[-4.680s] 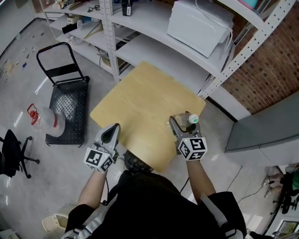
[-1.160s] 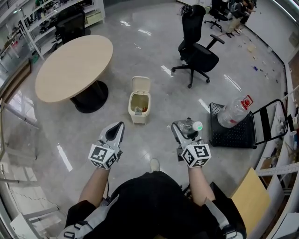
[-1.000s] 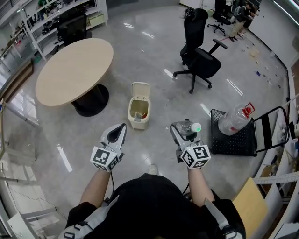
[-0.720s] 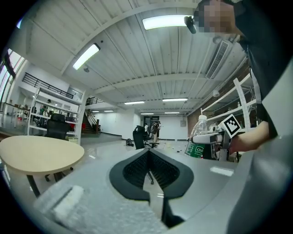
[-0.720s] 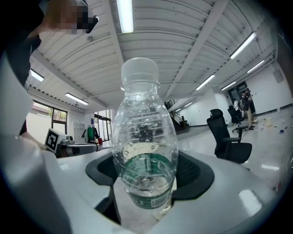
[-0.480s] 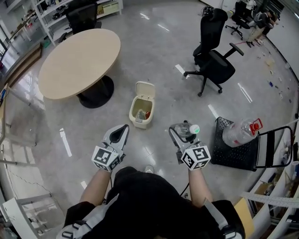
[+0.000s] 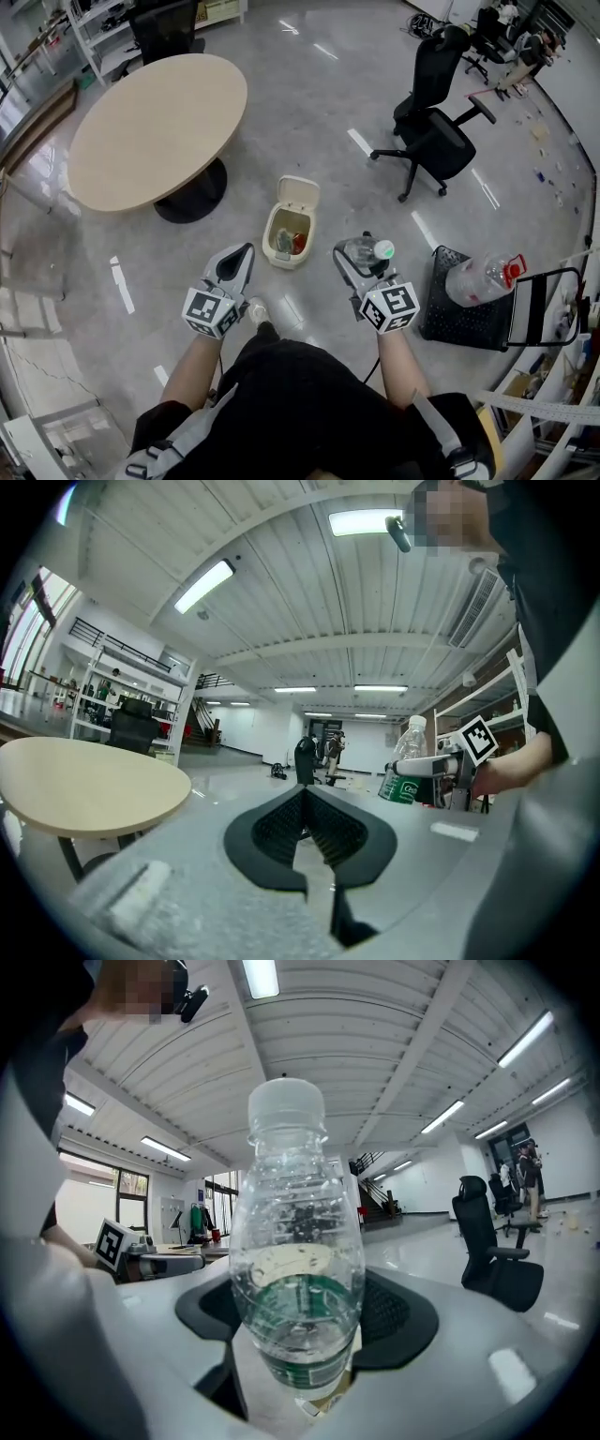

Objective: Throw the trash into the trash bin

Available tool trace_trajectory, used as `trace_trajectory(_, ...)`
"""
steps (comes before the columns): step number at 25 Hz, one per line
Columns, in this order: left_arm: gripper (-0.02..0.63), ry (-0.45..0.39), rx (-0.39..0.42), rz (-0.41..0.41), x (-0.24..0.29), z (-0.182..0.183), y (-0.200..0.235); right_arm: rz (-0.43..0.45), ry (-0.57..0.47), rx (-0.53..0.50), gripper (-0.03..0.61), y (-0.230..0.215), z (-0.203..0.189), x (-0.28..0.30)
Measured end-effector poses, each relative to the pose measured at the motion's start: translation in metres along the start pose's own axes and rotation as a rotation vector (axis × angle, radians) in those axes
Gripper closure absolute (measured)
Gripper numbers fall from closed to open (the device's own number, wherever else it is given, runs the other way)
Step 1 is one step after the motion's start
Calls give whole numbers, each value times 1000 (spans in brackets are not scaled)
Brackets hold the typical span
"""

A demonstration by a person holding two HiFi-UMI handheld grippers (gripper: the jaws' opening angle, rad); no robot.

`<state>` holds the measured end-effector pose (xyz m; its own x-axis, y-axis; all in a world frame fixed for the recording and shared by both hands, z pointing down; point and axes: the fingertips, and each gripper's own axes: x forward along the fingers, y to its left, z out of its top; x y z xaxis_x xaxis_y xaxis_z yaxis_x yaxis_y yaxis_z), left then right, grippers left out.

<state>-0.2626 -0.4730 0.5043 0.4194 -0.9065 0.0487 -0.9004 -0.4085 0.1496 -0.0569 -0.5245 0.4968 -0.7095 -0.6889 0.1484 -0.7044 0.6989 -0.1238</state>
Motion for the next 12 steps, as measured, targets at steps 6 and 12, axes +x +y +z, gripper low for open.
trace_trajectory(6, 612, -48, 35, -15, 39, 27, 60, 4, -18, -39, 247, -3, 27, 72)
trace_trajectory(12, 612, -25, 23, 6, 34, 23, 115, 43, 12, -42, 247, 18, 24, 131)
